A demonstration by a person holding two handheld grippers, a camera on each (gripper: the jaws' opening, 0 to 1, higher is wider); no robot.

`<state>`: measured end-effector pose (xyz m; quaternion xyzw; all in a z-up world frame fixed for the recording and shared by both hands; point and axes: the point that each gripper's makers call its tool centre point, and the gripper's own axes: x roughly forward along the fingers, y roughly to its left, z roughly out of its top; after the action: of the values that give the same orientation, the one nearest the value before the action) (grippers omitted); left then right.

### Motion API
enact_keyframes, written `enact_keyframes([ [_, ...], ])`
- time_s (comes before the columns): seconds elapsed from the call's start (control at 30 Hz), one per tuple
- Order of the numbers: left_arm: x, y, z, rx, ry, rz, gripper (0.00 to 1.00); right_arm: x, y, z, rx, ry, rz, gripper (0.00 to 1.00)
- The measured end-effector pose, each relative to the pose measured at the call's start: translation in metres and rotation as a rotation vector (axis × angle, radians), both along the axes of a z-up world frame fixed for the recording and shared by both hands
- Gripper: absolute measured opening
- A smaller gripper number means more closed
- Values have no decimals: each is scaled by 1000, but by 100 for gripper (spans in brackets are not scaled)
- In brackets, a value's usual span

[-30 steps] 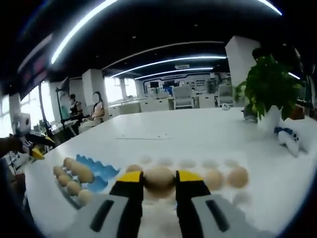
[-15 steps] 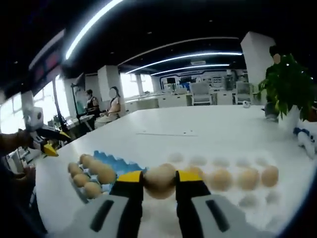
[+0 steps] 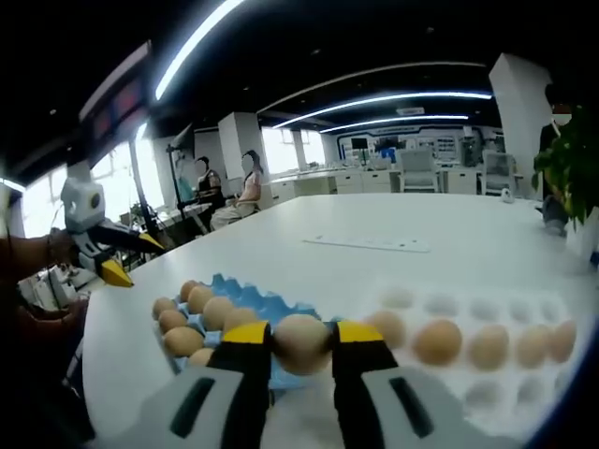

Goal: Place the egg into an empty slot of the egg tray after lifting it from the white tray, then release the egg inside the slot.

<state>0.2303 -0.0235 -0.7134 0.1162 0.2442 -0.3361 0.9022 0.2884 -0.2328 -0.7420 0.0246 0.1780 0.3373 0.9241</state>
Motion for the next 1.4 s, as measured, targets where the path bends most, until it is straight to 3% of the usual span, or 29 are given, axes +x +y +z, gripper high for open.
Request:
enact_keyframes([
  [0.23,0,3,0,5,0,5,63,-1,17,-12,-18,14,48,24],
  [0.7,-1,1,1,9,-5,0,62,-3,19,-32,-15,98,69,25],
  [0.87,-1,0,-1,14,1,-2,62,-4,20,-32,-42,67,103,25],
  [1.4,0,-3,-1,11,4,-12,62,-2,21,-32,-49,53,123,25],
])
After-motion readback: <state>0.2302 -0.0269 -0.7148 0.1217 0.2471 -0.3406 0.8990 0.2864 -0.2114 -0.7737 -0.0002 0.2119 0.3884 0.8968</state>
